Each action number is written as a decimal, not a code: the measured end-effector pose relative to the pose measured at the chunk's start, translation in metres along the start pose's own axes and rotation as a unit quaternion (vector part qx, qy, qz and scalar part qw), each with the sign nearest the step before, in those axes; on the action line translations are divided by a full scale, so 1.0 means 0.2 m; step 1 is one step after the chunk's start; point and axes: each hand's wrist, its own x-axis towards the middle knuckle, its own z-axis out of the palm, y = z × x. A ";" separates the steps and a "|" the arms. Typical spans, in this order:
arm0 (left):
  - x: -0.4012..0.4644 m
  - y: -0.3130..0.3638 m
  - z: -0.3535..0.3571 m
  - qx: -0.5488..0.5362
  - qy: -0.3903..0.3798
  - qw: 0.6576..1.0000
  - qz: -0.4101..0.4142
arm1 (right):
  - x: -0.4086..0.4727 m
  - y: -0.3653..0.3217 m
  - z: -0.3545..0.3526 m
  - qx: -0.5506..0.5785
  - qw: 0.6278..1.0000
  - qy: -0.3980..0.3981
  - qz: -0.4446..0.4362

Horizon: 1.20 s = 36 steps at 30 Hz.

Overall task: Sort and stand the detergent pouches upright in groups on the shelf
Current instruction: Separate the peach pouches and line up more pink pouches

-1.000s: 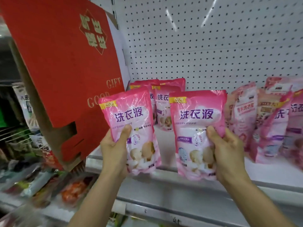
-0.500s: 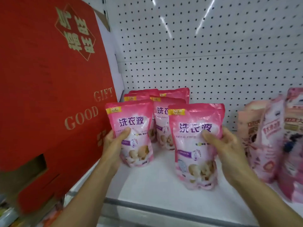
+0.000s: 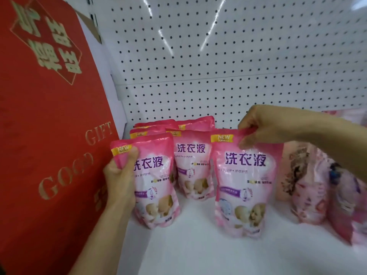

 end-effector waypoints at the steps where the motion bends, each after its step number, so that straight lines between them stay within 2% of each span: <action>1: 0.01 -0.01 0.00 0.003 0.002 1.000 0.001 | 0.04 0.03 -0.03 0.010 1.000 -0.002 0.010; 5: 0.04 -0.02 0.03 0.011 -0.005 1.000 -0.003 | 0.23 0.11 -0.10 0.015 0.999 0.008 0.035; 9: 0.07 -0.02 0.06 0.022 -0.007 1.000 -0.012 | 0.42 0.17 -0.02 -0.003 0.998 0.015 0.058; 13: 0.10 -0.02 0.06 0.031 -0.001 0.999 -0.031 | 0.55 0.18 0.07 -0.060 0.995 0.041 0.068; 15: 0.10 -0.02 0.06 0.040 0.000 0.999 -0.022 | 0.58 0.16 0.08 -0.100 0.992 0.030 0.073; 19: 0.08 0.01 0.05 0.098 0.016 0.993 0.059 | 0.56 0.14 0.06 -0.147 0.985 -0.001 0.092; 22: 0.06 0.04 0.04 0.199 0.032 0.970 0.135 | 0.48 0.13 0.04 -0.185 0.979 -0.011 0.087; 24: 0.01 0.08 0.04 0.281 0.050 0.935 0.212 | 0.37 0.12 0.00 -0.181 0.981 0.020 0.069; 26: -0.10 0.14 0.09 0.341 0.054 0.874 0.342 | 0.21 0.11 -0.05 -0.152 0.987 0.034 0.048; 27: -0.16 0.16 0.13 0.341 0.032 0.851 0.399 | 0.13 0.11 -0.07 -0.134 0.990 0.027 0.041; 29: -0.29 0.17 0.25 0.299 -0.081 0.852 0.421 | -0.06 0.12 -0.09 -0.117 0.991 -0.002 0.063; 31: -0.40 0.15 0.39 0.268 -0.229 0.866 0.354 | -0.22 0.17 -0.10 -0.158 0.983 -0.024 0.093; 33: -0.47 0.09 0.55 0.270 -0.342 0.864 0.252 | -0.34 0.24 -0.09 -0.204 0.972 -0.031 0.114; 36: -0.53 -0.04 0.81 0.264 -0.421 0.860 0.113 | -0.45 0.31 -0.09 -0.204 0.972 -0.018 0.116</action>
